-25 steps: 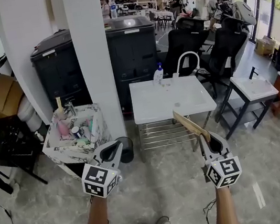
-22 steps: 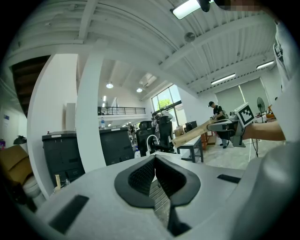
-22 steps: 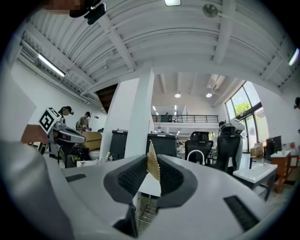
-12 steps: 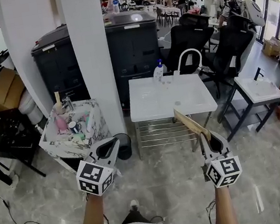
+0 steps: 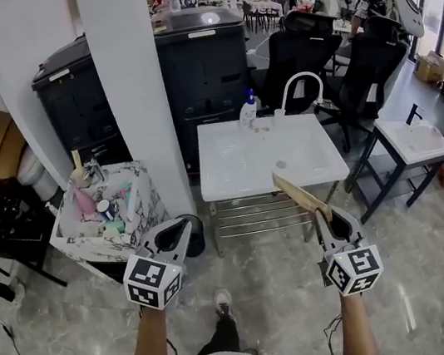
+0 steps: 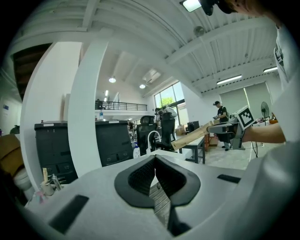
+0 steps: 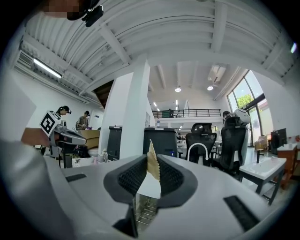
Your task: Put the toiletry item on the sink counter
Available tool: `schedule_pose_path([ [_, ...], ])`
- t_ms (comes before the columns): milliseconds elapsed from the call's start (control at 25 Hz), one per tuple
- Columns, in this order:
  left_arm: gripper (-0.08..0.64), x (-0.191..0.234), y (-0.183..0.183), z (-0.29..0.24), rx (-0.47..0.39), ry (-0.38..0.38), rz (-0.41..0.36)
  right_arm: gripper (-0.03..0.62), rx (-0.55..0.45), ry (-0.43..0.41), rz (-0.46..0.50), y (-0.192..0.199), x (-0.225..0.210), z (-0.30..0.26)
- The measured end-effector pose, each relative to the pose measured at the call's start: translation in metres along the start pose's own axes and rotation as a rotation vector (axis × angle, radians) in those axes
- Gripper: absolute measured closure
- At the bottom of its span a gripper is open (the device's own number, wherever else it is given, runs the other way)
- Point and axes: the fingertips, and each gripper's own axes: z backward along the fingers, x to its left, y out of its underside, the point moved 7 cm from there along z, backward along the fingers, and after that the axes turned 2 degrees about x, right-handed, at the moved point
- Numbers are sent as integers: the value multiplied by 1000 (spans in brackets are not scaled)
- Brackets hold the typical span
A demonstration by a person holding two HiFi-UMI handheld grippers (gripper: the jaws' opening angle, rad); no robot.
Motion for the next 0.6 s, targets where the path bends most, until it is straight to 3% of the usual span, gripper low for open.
schedule_pose_path([
  [600,549,174,7,-171,40,14,14,532,59,10,25,0,-37,-228],
])
